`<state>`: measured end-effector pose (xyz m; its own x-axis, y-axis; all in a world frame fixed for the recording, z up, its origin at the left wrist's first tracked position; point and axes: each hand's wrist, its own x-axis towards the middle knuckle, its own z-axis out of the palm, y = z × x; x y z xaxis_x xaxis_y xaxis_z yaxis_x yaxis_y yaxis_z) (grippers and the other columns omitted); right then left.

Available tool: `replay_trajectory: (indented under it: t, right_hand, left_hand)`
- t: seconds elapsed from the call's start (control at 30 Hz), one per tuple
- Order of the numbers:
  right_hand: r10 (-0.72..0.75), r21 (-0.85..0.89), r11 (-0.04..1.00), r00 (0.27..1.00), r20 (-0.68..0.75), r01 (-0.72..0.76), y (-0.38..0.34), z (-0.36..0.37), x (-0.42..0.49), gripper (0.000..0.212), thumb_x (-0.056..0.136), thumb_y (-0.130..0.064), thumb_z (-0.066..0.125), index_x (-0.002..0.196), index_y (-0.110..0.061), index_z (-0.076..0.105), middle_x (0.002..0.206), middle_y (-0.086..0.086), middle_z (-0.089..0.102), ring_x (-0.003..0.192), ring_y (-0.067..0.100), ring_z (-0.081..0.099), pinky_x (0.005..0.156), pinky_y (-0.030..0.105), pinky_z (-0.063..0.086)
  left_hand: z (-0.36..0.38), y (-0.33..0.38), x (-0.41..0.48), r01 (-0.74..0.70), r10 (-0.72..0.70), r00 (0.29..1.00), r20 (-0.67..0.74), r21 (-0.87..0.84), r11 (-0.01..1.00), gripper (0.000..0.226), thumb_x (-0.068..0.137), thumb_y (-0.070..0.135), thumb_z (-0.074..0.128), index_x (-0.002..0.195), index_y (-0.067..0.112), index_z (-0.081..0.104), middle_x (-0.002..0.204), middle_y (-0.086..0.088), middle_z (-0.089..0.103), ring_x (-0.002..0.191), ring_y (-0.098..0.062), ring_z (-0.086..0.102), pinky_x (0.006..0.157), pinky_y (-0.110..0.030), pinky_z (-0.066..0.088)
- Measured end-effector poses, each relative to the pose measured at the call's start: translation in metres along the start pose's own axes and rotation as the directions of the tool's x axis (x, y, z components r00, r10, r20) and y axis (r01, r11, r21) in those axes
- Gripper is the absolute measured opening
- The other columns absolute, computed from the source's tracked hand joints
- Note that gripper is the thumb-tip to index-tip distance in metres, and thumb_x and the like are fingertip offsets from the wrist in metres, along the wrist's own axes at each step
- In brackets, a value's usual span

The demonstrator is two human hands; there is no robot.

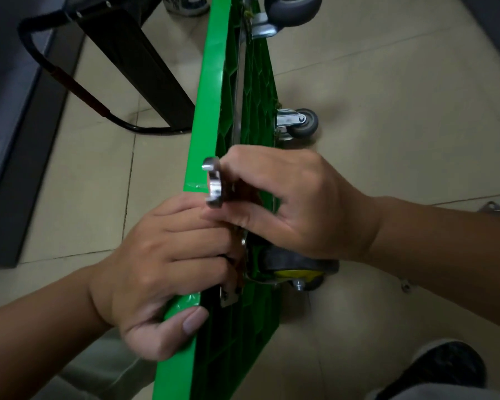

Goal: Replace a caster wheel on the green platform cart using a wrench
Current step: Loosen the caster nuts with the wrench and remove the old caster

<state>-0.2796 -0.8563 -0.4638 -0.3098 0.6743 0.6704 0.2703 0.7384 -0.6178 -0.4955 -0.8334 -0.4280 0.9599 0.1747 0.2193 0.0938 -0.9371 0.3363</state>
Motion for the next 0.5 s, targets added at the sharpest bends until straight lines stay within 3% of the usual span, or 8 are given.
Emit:
replay_trajectory:
  t: [0.07,0.13,0.2,0.27,0.4,0.5]
  right_hand:
    - [0.013,-0.010,1.000,0.999,-0.041,-0.014,-0.001,-0.001,-0.002,0.018,0.094,-0.006,0.069,0.102,0.010,0.066,0.091,-0.002,0.057,0.078,0.004,0.049,0.080,0.011,0.045]
    - [0.210,0.124,0.974,0.964,-0.161,-0.192,0.001,-0.003,0.002,0.009,0.098,-0.012,0.065,0.098,-0.003,0.064,0.078,0.009,0.067,0.062,0.015,0.060,0.061,0.022,0.051]
    - [0.495,0.362,0.847,0.826,-0.268,-0.390,0.011,-0.006,0.008,0.008,0.102,-0.018,0.061,0.095,-0.014,0.061,0.073,0.012,0.069,0.050,0.016,0.062,0.047,0.023,0.047]
    - [0.686,0.474,0.703,0.682,-0.255,-0.530,0.026,-0.009,0.010,0.014,0.104,-0.024,0.059,0.094,-0.014,0.061,0.072,0.010,0.071,0.049,0.019,0.064,0.045,0.027,0.048]
    - [0.816,0.522,0.539,0.562,-0.131,-0.661,0.045,-0.001,0.000,0.021,0.104,-0.026,0.058,0.092,-0.008,0.061,0.066,0.004,0.071,0.048,0.016,0.063,0.045,0.025,0.048]
    - [0.851,0.540,0.487,0.511,-0.119,-0.687,0.050,0.007,-0.004,0.024,0.104,-0.027,0.058,0.092,-0.007,0.060,0.062,0.001,0.070,0.044,0.011,0.059,0.042,0.021,0.044]
  left_hand:
    - [0.000,0.001,0.000,0.004,-0.004,1.000,0.006,0.000,1.000,0.058,0.099,0.038,0.030,0.076,0.010,0.076,0.088,-0.011,0.070,0.085,-0.033,0.067,0.100,-0.035,0.043]
    - [0.000,0.002,0.001,0.000,0.000,1.000,0.013,-0.012,1.000,0.059,0.099,0.038,0.029,0.076,0.010,0.076,0.087,-0.011,0.069,0.084,-0.033,0.067,0.097,-0.045,0.048]
    - [0.001,0.002,0.001,0.001,-0.001,1.000,0.019,-0.017,1.000,0.061,0.100,0.039,0.027,0.076,0.010,0.075,0.087,-0.011,0.069,0.085,-0.034,0.067,0.094,-0.049,0.048]
    - [0.000,0.002,0.001,0.007,-0.007,1.000,0.024,-0.031,1.000,0.063,0.101,0.040,0.026,0.075,0.010,0.076,0.088,-0.010,0.070,0.085,-0.033,0.067,0.093,-0.050,0.048]
    - [0.000,0.001,-0.001,0.006,-0.005,1.000,0.016,-0.049,0.999,0.061,0.100,0.038,0.028,0.076,0.009,0.077,0.089,-0.011,0.071,0.086,-0.033,0.068,0.093,-0.050,0.049]
    - [0.001,-0.001,-0.001,-0.007,0.007,1.000,0.020,-0.025,1.000,0.039,0.086,0.030,0.046,0.075,0.010,0.076,0.087,-0.010,0.070,0.085,-0.033,0.068,0.092,-0.050,0.049]
